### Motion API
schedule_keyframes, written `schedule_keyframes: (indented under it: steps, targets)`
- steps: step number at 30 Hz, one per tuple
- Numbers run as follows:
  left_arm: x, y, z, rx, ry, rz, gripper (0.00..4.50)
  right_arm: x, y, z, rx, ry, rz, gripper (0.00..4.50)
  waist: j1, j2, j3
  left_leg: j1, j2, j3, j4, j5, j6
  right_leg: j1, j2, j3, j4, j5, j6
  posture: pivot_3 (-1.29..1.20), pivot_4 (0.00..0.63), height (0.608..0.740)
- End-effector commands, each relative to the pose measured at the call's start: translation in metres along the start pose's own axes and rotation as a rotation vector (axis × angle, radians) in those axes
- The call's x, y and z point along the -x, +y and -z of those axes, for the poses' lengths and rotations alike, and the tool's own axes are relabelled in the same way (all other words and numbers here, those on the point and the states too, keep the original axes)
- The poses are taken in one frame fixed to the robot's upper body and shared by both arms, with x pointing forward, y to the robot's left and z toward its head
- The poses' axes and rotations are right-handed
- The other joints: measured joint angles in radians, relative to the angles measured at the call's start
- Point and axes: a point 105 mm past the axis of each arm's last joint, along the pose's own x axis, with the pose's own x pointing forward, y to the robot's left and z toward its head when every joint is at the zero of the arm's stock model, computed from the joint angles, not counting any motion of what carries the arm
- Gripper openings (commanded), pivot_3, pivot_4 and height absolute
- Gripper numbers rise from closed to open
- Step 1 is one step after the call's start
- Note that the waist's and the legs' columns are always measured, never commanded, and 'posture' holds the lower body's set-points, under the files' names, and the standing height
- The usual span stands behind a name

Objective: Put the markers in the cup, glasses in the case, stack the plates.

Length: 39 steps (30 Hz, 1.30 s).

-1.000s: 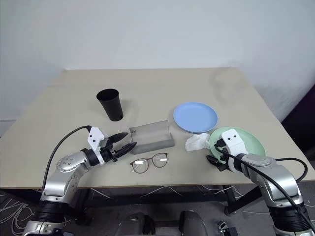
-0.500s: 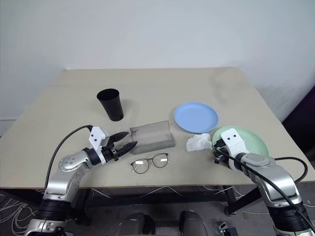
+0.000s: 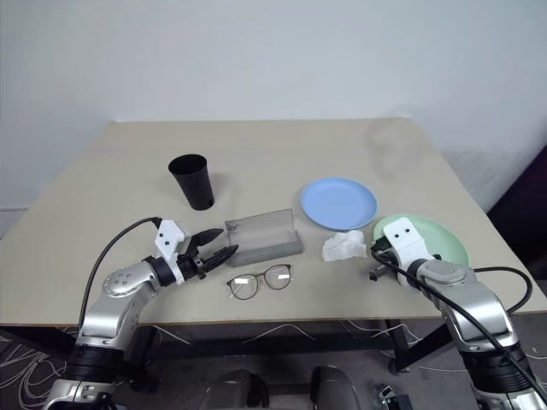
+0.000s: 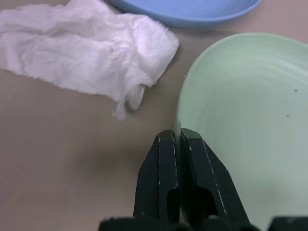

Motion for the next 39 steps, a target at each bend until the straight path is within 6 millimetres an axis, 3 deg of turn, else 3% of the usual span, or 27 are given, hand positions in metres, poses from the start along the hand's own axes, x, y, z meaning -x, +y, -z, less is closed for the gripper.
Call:
schedule_keyframes:
  steps: [1,10,15,19,26,36,39]
  targets:
    - [-0.005,0.002,-0.016,-0.052,-0.046,0.005,2.97,0.001,-0.018,-0.023,0.094,-0.085,0.091,0.02,0.0,0.0,0.0,0.0,0.0,0.0,-0.001,0.0,0.0,0.0,0.0,0.0,0.0,0.0,0.0,0.0,0.0,0.729]
    - [-0.009,0.005,-0.018,-0.06,-0.051,0.008,2.97,0.0,-0.021,-0.074,0.356,-0.317,0.03,0.02,-0.005,0.0,0.0,0.001,-0.006,0.0,-0.003,0.003,-0.005,-0.005,0.002,0.0,0.001,0.001,-0.002,0.0,0.0,0.729]
    - [-0.013,0.006,-0.02,-0.062,-0.054,0.02,2.97,-0.013,0.002,-0.104,0.51,-0.463,-0.18,0.02,-0.014,-0.001,0.0,0.0,-0.007,0.0,-0.001,0.003,-0.005,-0.005,0.002,0.0,0.001,0.001,-0.001,0.0,0.0,0.729]
    - [-0.016,0.003,-0.022,-0.054,-0.059,0.046,2.97,-0.028,0.014,-0.118,0.494,-0.531,-0.318,0.02,-0.023,-0.001,0.0,0.001,-0.007,-0.001,0.002,0.003,-0.005,-0.002,0.003,-0.001,0.002,0.001,-0.001,0.0,0.0,0.729]
    - [-0.016,-0.009,-0.023,-0.037,-0.06,0.098,2.97,-0.057,0.022,-0.124,0.512,-0.502,-0.415,0.02,-0.028,-0.001,0.0,0.001,-0.004,0.0,0.008,0.003,-0.004,0.001,0.002,-0.001,0.003,0.003,-0.001,0.0,0.0,0.729]
    - [-0.016,-0.013,-0.022,-0.036,-0.052,0.11,2.97,-0.067,0.033,-0.124,0.66,-0.46,-0.479,0.02,-0.028,0.0,0.0,0.001,-0.005,0.001,0.009,0.005,-0.008,-0.007,0.002,0.0,0.017,0.004,-0.001,0.0,0.0,0.729]
    - [-0.017,-0.015,-0.021,-0.037,-0.052,0.114,2.97,-0.07,0.032,-0.126,0.667,-0.459,-0.463,0.71,-0.028,0.0,0.0,0.001,-0.004,0.0,0.009,0.007,-0.011,-0.008,0.002,0.0,0.019,0.004,-0.002,0.0,0.0,0.729]
